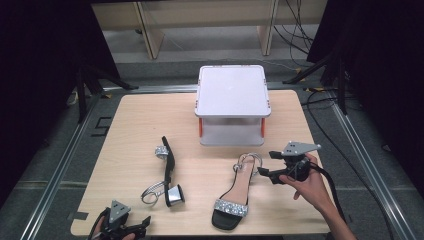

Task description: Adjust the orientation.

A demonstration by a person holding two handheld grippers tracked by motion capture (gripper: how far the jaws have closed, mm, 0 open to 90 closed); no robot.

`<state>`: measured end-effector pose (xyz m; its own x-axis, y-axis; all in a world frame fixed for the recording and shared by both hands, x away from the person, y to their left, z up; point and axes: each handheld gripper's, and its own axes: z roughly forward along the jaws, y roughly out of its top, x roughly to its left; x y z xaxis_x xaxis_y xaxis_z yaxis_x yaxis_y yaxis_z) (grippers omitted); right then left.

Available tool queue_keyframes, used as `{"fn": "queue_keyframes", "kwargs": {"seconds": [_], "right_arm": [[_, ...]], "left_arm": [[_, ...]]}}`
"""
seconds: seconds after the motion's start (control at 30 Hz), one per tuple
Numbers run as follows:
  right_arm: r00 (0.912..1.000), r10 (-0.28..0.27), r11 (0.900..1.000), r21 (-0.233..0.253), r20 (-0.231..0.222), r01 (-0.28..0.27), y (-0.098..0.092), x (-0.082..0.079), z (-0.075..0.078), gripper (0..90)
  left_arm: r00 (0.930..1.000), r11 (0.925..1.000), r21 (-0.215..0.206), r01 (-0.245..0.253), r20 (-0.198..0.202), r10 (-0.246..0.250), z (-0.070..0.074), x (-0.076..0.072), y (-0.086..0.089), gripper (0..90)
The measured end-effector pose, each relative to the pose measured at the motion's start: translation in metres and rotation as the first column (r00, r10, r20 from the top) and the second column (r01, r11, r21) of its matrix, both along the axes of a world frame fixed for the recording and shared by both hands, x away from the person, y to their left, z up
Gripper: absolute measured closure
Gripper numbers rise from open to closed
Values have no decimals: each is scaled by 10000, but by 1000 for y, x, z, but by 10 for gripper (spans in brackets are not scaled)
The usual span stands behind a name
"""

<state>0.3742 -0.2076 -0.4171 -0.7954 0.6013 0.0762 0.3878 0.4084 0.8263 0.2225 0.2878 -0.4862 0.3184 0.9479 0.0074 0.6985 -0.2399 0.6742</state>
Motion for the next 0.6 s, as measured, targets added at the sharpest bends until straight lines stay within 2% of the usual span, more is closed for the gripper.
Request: {"fn": "queue_keyframes", "kwargs": {"seconds": [0.1, 0.13, 0.17, 0.2, 0.23, 0.3, 0.33, 0.37, 0.4, 0.43, 0.47, 0.5, 0.53, 0.57, 0.6], "right_arm": [[9972, 723, 9973, -80, -177, -725, 13, 6, 5, 239], [9947, 1021, 9945, -219, -67, -1022, 18, 8, 7, 238], [9926, 1213, 9923, -245, -83, -1215, 24, 9, 9, 238], [9886, 1508, 9880, -325, -44, -1509, 36, 11, 12, 234], [9886, 1508, 9880, -325, -44, -1509, 36, 11, 12, 234], [9816, 1909, 9803, -498, -56, -1910, 49, 15, 13, 234], [9800, 1988, 9786, -544, -2, -1985, 54, 17, 13, 234], [9751, 2212, 9719, -794, -114, -2215, 64, 20, 12, 241], [9751, 2212, 9719, -794, -114, -2215, 64, 20, 12, 241], [9700, 2423, 9642, -1062, -189, -2429, 74, 24, 10, 258], [9700, 2423, 9642, -1062, -189, -2429, 74, 24, 10, 258], [9680, 2495, 9626, -1022, -264, -2509, 78, 27, 8, 271], [9661, 2530, 9615, -972, -513, -2570, 81, 30, 6, 279], [9639, 2583, 9589, -1037, -649, -2640, 84, 33, 3, 279], [9614, 2657, 9556, -1124, -709, -2724, 88, 37, 0, 283]], "left_arm": [[9999, 9999, -101, 100, 108, -99, 1, 0, -2, 157], [9997, 9998, -45, 219, 127, -218, 0, 1, -2, 158], [9999, 9999, -40, 134, 88, -134, 1, 1, -3, 158], [9998, 9996, 227, 160, 67, -161, 0, 1, -3, 159], [9998, 9996, 227, 160, 67, -161, 0, 1, -3, 159], [9998, 9995, 249, 178, 81, -180, 1, 1, -3, 159], [9996, 9997, 14, 260, 131, -260, 1, 1, -3, 159], [9995, 9996, 26, 289, 115, -289, 1, 1, -3, 159], [9995, 9996, 26, 289, 115, -289, 1, 1, -3, 159], [9995, 9995, 47, 306, 106, -307, 1, 1, -3, 159], [9995, 9995, 65, 299, 94, -300, 1, 1, -3, 159], [9994, 9996, -22, 287, 182, -287, 0, 2, -4, 159], [9995, 9992, 230, 316, 88, -318, 0, 2, -3, 159], [9997, 9993, 300, 229, 52, -231, 0, 2, -3, 159], [9995, 9995, 16, 302, 135, -302, 0, 2, -4, 159]]}}
